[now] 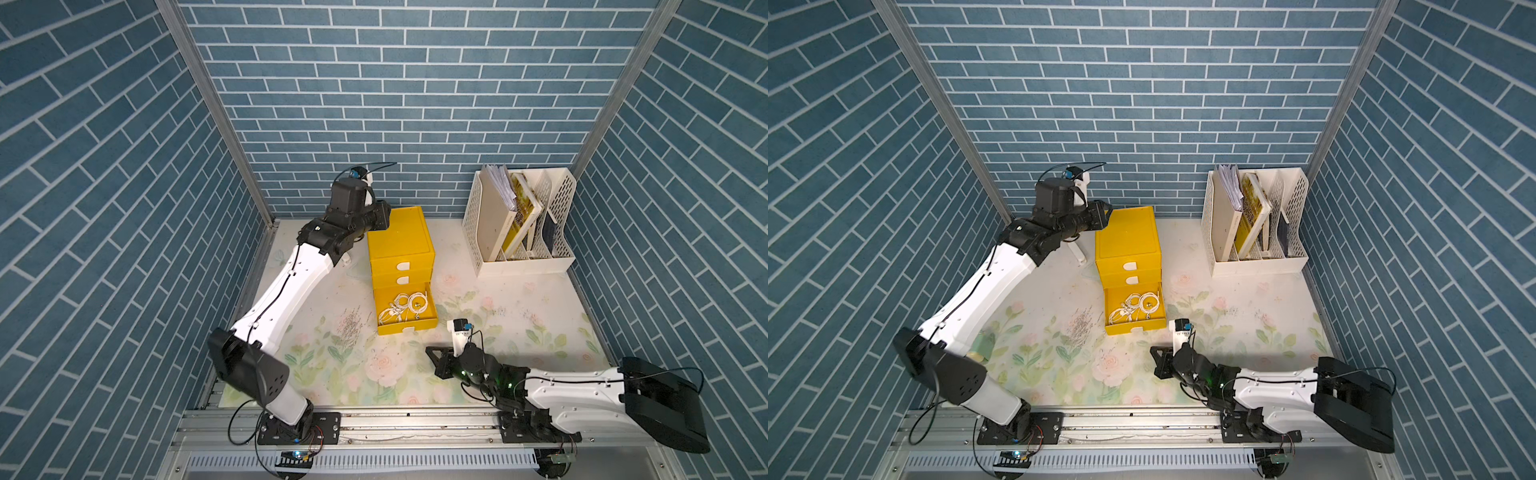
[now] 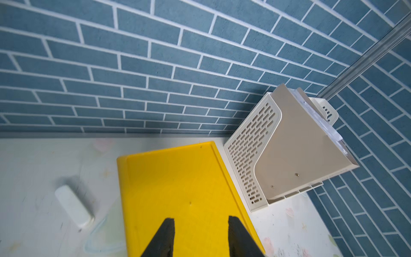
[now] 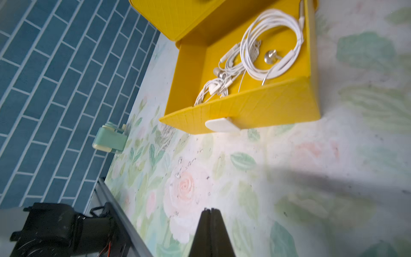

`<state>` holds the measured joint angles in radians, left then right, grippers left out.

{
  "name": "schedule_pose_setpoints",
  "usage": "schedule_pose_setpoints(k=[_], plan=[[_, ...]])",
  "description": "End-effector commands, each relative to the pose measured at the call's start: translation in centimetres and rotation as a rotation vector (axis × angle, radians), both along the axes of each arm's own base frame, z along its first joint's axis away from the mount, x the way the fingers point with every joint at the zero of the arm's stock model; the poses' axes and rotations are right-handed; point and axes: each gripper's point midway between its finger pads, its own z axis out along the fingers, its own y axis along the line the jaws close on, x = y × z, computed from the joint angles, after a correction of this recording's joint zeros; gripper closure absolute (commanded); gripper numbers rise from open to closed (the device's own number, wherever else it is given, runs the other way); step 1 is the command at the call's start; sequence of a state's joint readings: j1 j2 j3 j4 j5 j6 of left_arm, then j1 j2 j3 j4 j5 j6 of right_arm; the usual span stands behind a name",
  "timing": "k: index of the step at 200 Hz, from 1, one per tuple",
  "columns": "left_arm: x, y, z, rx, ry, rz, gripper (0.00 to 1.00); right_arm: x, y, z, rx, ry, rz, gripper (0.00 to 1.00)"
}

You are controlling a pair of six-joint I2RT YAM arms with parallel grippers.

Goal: Place the wired earphones into the drawer by color
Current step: Close the drawer in the storage box.

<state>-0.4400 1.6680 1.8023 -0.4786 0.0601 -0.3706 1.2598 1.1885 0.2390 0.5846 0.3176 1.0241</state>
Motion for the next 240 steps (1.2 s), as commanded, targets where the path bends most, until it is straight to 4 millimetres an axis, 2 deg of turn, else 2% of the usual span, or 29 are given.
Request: schedule_pose_setpoints(k=[1, 17, 44, 57, 80, 120, 152, 200, 240], plan=[[3.4, -1.3, -1.9, 0.097, 0.004, -0.074, 0.58, 2.8, 0.4, 2.3, 0.041, -0.149, -0.166, 1.0], [5.8, -2.3, -3.8, 0.138, 0.038, -0.09, 0.6, 3.2, 1.9, 1.7, 0.041, -0.157, -0.164, 1.0], [8.6, -2.9, -5.2, 0.162, 0.05, -0.074, 0.61, 2.9, 3.7, 0.2, 0.076, -0.12, -0.126, 1.0], [9.4, -3.1, -5.9, 0.158, 0.047, -0.08, 0.61, 2.9, 3.9, -0.1, 0.073, -0.119, -0.127, 1.0], [10.5, -3.0, -8.4, 0.165, 0.085, -0.078, 0.61, 3.4, 3.7, -0.6, 0.052, -0.118, -0.138, 1.0], [10.7, -2.8, -12.8, 0.213, 0.155, -0.086, 0.61, 4.8, 4.0, -1.9, 0.075, -0.07, -0.151, 1.0], [10.6, -2.7, -13.8, 0.222, 0.169, -0.088, 0.61, 6.6, 4.6, -2.3, 0.095, -0.065, -0.167, 1.0], [10.1, -3.2, -15.3, 0.209, 0.196, -0.124, 0.62, 10.2, 4.8, -1.6, 0.139, -0.085, -0.216, 1.0], [9.5, -3.4, -16.6, 0.201, 0.213, -0.143, 0.63, 13.4, 6.1, -1.0, 0.204, -0.099, -0.23, 1.0]])
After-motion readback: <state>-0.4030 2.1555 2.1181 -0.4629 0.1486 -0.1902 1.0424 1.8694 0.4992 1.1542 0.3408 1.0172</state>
